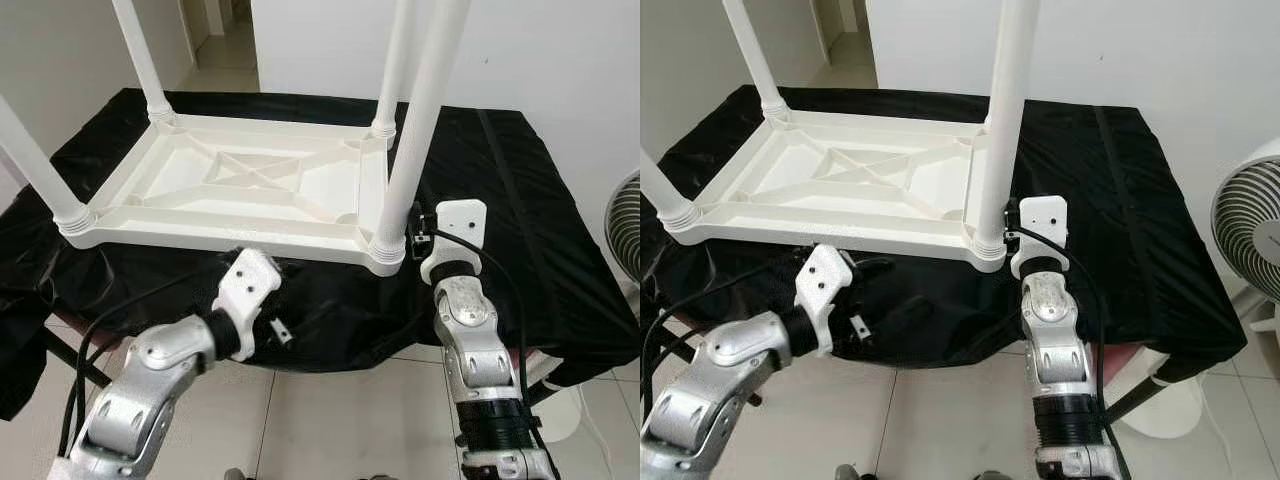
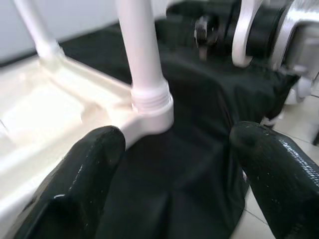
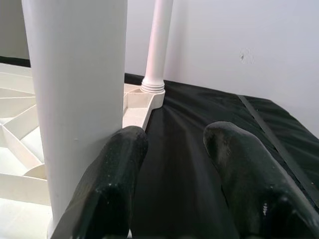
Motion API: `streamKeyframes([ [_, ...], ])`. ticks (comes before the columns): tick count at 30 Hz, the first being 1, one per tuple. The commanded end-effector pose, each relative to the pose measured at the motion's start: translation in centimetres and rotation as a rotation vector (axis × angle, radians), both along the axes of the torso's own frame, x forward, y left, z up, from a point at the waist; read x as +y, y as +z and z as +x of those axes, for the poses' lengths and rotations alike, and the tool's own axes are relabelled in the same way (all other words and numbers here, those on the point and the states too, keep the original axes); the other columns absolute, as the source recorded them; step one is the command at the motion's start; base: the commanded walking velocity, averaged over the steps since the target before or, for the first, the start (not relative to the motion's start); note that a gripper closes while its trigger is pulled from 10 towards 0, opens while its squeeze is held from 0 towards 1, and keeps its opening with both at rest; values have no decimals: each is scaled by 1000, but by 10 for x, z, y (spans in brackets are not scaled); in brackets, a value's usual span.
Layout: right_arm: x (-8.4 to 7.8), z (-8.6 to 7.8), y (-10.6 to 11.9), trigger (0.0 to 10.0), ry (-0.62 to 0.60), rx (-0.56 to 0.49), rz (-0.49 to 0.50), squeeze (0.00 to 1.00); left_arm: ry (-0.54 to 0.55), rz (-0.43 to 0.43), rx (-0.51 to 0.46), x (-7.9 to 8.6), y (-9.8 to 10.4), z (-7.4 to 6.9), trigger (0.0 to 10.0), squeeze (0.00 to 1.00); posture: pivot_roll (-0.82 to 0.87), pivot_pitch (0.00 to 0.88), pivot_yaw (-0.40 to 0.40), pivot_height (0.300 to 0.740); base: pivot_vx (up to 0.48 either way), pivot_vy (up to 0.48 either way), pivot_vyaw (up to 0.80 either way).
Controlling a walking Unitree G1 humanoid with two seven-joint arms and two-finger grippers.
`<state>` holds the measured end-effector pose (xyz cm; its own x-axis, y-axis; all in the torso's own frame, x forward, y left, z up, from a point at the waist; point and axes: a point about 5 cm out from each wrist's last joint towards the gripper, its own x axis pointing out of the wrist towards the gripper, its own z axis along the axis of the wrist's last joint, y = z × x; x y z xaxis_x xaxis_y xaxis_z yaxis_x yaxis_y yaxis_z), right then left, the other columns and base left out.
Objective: Building children table
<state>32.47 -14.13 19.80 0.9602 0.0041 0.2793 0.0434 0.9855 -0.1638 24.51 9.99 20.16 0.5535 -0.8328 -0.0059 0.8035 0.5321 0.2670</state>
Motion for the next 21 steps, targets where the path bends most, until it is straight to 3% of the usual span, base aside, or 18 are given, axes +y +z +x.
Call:
streamKeyframes([
  [1,10,2,7,10000,54,-31,3,0,214,-33,-25,9,1,7,10000,0,-52,73,54,740,0,0,0],
  [5,10,3,7,10000,53,-32,0,0,211,-33,-25,9,2,7,10000,0,-52,73,54,740,0,0,0],
  [7,14,0,10,10000,167,-21,-27,0,193,-19,-54,4,4,8,10000,0,-41,80,41,740,0,0,0],
  [10,14,0,10,10000,167,-21,-27,0,193,-19,-54,4,4,8,10000,0,-41,80,41,740,0,0,0],
  [11,9,-9,9,10000,195,-21,-51,176,191,-18,-62,1,5,9,10000,0,-37,86,29,740,0,0,0],
  [12,9,-9,9,10000,195,-21,-51,176,191,-18,-62,1,5,9,10000,0,-37,86,29,740,0,0,0],
  [13,3,-21,5,10000,221,-10,-55,1000,191,-26,-66,-4,5,11,10000,0,-39,92,23,740,0,0,0],
  [16,-4,-40,-4,10000,307,46,37,1000,180,-48,-63,-13,7,14,10000,0,-55,98,29,740,0,0,0],
  [17,-4,-46,-6,10000,358,68,83,490,167,-46,-71,-18,8,15,10000,0,-55,99,29,740,0,0,0],
  [19,-4,-48,-7,10000,390,78,110,490,159,-43,-77,-20,9,16,10000,0,-55,99,29,740,0,0,0],
  [20,-8,-49,-8,10000,405,93,64,0,139,-47,-92,-26,13,19,10000,0,-54,100,28,740,0,0,0],
  [21,-8,-49,-8,10000,405,93,64,0,139,-47,-92,-26,13,19,10000,0,-54,100,28,740,0,0,0],
])
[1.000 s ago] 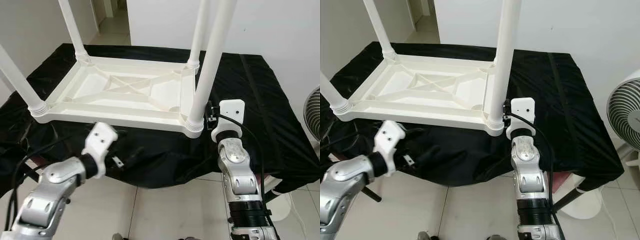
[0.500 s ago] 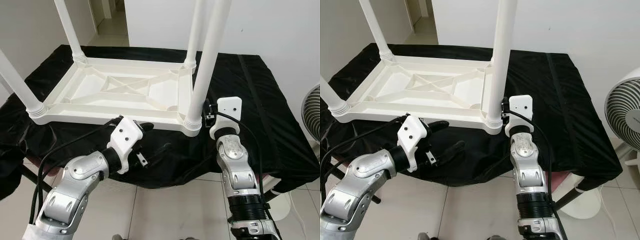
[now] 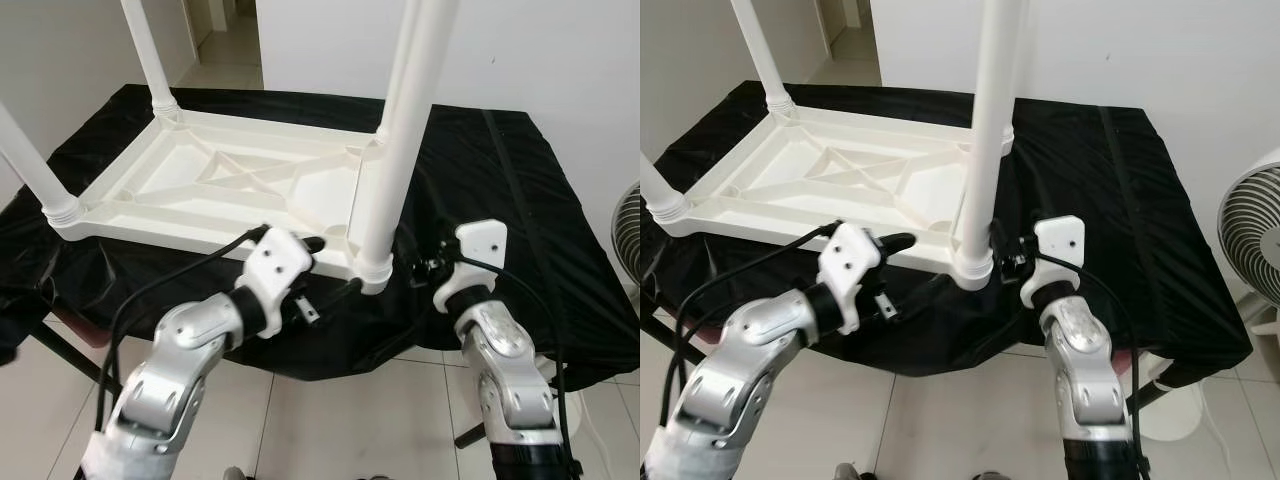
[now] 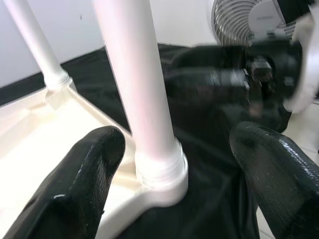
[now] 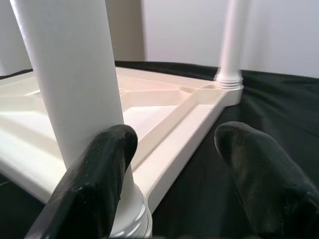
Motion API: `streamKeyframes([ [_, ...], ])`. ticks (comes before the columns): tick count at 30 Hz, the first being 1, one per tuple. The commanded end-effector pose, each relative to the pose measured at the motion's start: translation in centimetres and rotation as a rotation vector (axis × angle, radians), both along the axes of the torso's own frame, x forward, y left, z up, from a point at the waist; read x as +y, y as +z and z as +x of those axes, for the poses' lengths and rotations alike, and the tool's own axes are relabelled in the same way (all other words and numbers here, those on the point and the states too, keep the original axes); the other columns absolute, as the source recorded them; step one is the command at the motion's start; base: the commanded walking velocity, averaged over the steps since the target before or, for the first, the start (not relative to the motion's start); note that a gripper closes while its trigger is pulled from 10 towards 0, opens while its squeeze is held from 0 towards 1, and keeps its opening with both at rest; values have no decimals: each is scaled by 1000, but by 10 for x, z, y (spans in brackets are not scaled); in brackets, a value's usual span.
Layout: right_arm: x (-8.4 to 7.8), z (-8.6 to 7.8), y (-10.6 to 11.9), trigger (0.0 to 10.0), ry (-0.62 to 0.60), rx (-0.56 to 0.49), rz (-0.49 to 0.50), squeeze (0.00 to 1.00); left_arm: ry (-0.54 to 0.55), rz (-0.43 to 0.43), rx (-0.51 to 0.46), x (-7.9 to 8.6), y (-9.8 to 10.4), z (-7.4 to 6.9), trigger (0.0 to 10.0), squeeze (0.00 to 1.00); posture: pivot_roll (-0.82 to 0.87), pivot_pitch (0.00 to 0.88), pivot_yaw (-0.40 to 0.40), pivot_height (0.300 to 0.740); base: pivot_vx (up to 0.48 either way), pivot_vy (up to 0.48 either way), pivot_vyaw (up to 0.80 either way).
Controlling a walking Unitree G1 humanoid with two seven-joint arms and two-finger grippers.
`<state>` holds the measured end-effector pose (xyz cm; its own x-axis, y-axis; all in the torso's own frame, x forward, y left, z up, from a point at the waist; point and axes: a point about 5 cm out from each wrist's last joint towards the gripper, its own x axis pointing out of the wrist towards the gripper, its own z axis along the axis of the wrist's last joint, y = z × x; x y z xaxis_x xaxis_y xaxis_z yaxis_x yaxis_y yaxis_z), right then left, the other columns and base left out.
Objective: Building children table
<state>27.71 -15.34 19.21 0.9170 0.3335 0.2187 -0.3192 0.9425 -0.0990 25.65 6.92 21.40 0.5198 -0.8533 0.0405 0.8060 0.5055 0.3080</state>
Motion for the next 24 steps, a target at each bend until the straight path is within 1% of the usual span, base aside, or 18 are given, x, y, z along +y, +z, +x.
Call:
streamKeyframes([
  [1,2,-1,-2,10000,45,21,-4,0,174,-42,-30,3,2,8,10000,0,-54,100,28,740,0,0,0],
  [3,1,-1,-2,10000,49,23,-8,0,174,-45,-30,2,3,9,10000,0,-50,99,27,740,0,0,0],
  [5,4,-3,-3,10000,116,21,-64,0,174,-47,-31,1,4,9,10000,0,-50,99,27,740,0,0,0],
  [6,4,-3,-3,10000,116,21,-64,0,174,-47,-31,1,4,9,10000,0,-50,99,27,740,0,0,0],
  [7,6,-4,-3,10000,146,31,-72,0,176,-46,-32,1,4,10,10000,0,-49,100,26,740,0,0,0],
  [8,6,-7,-3,10000,176,36,-102,0,178,-45,-37,1,4,10,10000,0,-49,100,26,740,0,0,0],
  [9,5,-9,-3,10000,182,38,-134,0,179,-43,-39,0,4,10,10000,0,-49,100,26,740,0,0,0],
  [10,5,-9,-3,10000,182,38,-134,0,179,-43,-39,0,4,10,10000,0,-49,100,26,740,0,0,0],
  [12,0,-18,-4,10000,203,53,-182,0,185,-37,-39,3,3,9,10000,0,-40,103,17,740,0,0,0],
  [13,0,-18,-4,10000,203,53,-182,0,185,-37,-39,3,3,9,10000,0,-40,103,17,740,0,0,0],
  [15,-4,-28,-6,10000,242,83,-203,0,197,-29,-31,6,0,8,10000,0,-43,103,17,740,0,0,0],
  [16,-4,-28,-6,10000,242,83,-203,0,197,-29,-31,6,0,8,10000,0,-43,103,17,740,0,0,0],
  [18,-8,-36,-10,10000,265,106,-237,0,206,-19,-21,11,-3,6,10000,0,-50,106,22,740,0,0,0],
  [19,-8,-35,-10,10000,250,101,-240,0,210,-15,-16,12,-4,5,10000,0,-56,106,26,740,0,0,0],
  [20,-6,-28,-8,10000,201,71,-217,0,217,-14,-2,15,-6,4,10000,0,-56,106,26,740,0,0,0],
  [22,-6,-28,-8,10000,201,71,-217,0,217,-14,-2,15,-6,4,10000,0,-56,106,26,740,0,0,0],
  [23,3,-15,-4,10000,135,32,-191,0,224,5,9,22,-9,2,10000,0,-51,104,33,740,0,0,0],
  [24,7,-10,-3,10000,109,20,-176,0,227,14,15,26,-11,1,10000,0,-51,104,33,740,0,0,0],
])
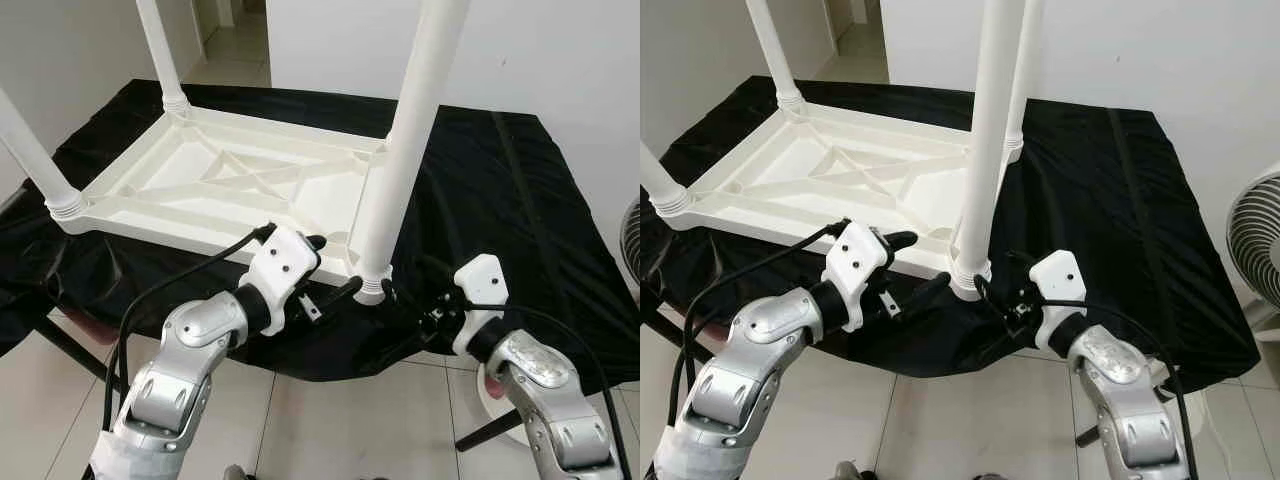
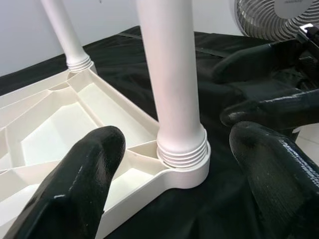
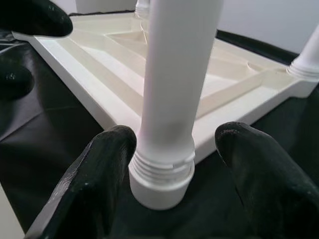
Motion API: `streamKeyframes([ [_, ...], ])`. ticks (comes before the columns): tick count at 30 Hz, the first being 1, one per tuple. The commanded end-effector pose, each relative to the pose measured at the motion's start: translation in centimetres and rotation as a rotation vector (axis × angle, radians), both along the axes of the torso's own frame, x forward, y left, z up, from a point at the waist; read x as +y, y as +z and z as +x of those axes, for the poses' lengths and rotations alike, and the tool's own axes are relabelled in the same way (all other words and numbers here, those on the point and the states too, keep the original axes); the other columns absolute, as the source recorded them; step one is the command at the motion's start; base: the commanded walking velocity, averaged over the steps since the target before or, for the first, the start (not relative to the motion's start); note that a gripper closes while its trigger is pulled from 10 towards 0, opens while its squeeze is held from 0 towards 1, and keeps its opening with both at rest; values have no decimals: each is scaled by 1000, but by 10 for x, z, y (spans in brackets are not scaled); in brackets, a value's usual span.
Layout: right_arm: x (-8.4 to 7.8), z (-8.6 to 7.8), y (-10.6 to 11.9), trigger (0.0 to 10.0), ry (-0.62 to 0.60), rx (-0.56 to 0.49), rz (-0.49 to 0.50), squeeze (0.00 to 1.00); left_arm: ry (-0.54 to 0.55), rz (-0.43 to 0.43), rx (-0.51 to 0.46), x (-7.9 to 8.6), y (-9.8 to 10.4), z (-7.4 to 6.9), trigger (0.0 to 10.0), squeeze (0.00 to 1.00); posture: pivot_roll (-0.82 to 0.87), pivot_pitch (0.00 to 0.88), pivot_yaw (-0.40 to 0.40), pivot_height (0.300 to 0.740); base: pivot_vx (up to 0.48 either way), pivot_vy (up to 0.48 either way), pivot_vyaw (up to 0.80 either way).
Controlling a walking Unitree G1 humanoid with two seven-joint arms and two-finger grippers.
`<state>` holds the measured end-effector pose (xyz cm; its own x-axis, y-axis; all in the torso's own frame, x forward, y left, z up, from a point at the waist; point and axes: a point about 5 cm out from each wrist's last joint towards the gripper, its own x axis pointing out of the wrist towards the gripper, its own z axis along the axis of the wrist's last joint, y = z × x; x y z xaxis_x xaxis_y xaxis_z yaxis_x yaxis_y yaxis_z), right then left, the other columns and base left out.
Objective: Building children table
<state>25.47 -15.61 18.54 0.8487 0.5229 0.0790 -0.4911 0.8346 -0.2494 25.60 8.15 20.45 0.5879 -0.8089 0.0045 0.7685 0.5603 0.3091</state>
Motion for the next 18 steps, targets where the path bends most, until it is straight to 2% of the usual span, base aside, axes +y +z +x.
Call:
streamKeyframes([
  [1,9,13,4,10000,-67,-47,23,0,145,-14,-7,13,-1,2,10000,0,-51,104,33,740,0,0,0],
  [3,12,16,5,10000,-81,-54,32,0,148,-8,-3,16,-2,1,10000,0,-51,104,33,740,0,0,0],
  [5,26,21,6,10000,-80,-53,61,0,152,23,5,24,-6,-3,10000,0,-33,102,25,740,0,0,0],
  [7,26,21,6,10000,-80,-53,61,0,152,23,5,24,-6,-3,10000,0,-33,102,25,740,0,0,0],
  [8,41,21,4,10000,-62,-48,82,0,157,39,16,30,-8,-7,10000,0,-19,101,20,740,0,0,0],
  [10,41,21,4,10000,-62,-48,82,0,157,39,16,30,-8,-7,10000,0,-19,101,20,740,0,0,0],
  [11,48,21,0,10000,-56,-34,91,0,164,35,22,32,-9,-9,10000,0,-14,101,16,740,0,0,0],
  [14,54,27,-6,10000,-159,-23,109,0,175,30,26,32,-9,-11,10000,0,-3,99,9,740,0,0,0],
  [15,54,27,-6,10000,-159,-23,109,0,175,30,26,32,-9,-11,10000,0,-3,99,9,740,0,0,0],
  [17,51,34,-4,10000,-284,-37,140,0,176,25,27,31,-9,-12,10000,0,-4,99,7,740,0,0,0],
  [18,51,34,-4,10000,-284,-37,140,0,176,25,27,31,-9,-12,10000,0,-4,99,7,740,0,0,0],
])
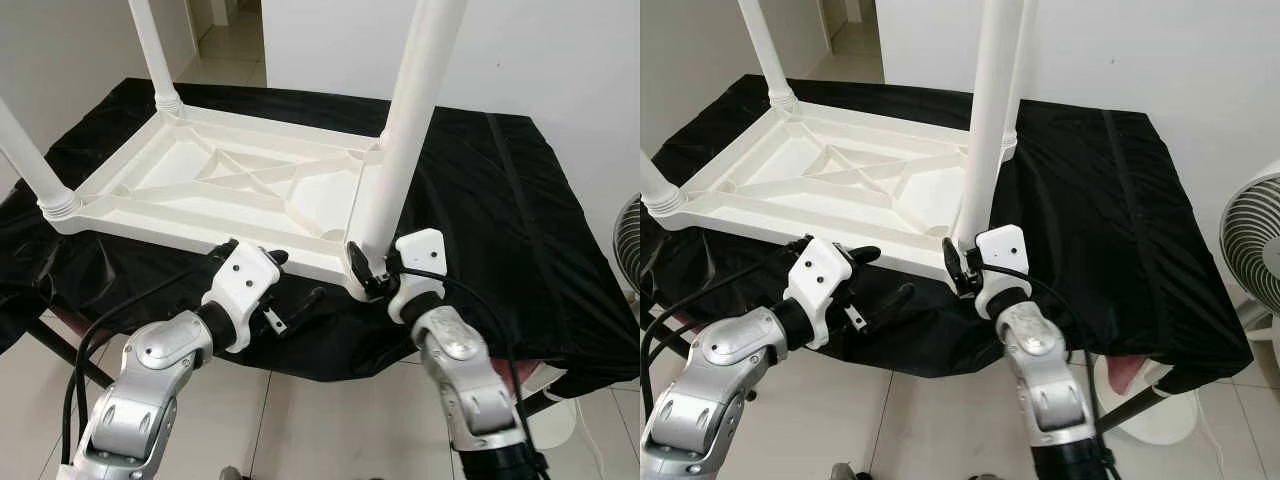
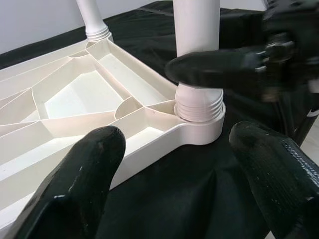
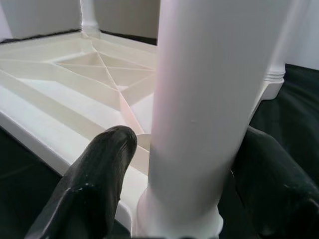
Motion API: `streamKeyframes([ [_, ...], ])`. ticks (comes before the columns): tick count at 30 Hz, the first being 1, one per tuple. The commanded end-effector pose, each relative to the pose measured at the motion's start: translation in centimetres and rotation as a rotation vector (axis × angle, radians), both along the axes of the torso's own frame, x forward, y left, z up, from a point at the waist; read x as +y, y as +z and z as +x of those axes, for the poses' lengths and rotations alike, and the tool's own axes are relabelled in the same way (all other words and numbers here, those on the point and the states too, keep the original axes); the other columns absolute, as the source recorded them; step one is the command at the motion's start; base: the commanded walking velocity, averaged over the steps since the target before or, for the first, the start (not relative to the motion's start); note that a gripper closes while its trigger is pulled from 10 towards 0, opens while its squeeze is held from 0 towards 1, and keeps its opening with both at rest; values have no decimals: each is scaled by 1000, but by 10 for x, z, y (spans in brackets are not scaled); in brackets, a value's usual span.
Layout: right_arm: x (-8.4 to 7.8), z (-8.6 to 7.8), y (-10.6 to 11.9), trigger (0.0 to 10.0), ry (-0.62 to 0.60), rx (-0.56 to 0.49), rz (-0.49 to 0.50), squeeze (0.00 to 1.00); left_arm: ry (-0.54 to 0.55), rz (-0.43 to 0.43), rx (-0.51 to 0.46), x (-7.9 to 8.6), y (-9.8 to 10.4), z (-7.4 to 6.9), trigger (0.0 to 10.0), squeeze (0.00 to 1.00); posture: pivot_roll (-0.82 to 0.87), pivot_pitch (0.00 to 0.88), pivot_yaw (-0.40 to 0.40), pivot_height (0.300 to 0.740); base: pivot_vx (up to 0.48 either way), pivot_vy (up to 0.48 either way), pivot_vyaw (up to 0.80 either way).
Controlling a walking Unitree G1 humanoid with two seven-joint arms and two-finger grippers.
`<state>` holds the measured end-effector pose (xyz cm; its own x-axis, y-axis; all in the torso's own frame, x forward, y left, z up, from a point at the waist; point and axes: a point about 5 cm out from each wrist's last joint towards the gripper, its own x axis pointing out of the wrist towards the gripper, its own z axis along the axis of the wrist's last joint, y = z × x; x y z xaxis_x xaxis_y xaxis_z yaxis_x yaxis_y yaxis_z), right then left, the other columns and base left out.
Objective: Building children table
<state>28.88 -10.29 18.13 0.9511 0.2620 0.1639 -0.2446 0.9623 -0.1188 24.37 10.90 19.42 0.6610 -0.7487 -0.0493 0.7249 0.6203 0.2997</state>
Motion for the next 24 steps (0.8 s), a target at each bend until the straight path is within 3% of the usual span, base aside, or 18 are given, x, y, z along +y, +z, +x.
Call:
streamKeyframes([
  [1,-4,4,2,10000,-63,-12,9,0,76,-11,-14,3,1,1,10000,0,-7,98,11,740,0,0,0],
  [6,-1,14,3,10000,-113,-25,34,0,55,-13,-7,-2,0,1,10000,0,-16,95,21,740,0,0,0],
  [7,3,18,4,4863,-116,-31,37,0,47,-15,-7,-4,0,2,10000,0,-18,94,23,740,0,0,0],
  [8,3,18,4,4863,-116,-31,37,0,47,-15,-7,-4,0,2,10000,0,-18,94,23,740,0,0,0],
  [9,4,19,5,3490,-119,-37,39,0,42,-14,-9,-5,1,2,10000,0,-17,93,24,740,0,0,0],
  [10,4,19,5,3490,-119,-37,39,0,42,-14,-9,-5,1,2,10000,0,-17,93,24,740,0,0,0],
  [11,5,21,6,0,-122,-37,52,0,38,-16,-9,-6,1,2,10000,0,-14,94,23,740,0,0,0],
  [24,2,23,-1,0,-71,21,57,0,35,-23,-4,-8,1,-1,10000,0,-16,103,18,740,0,0,0],
])
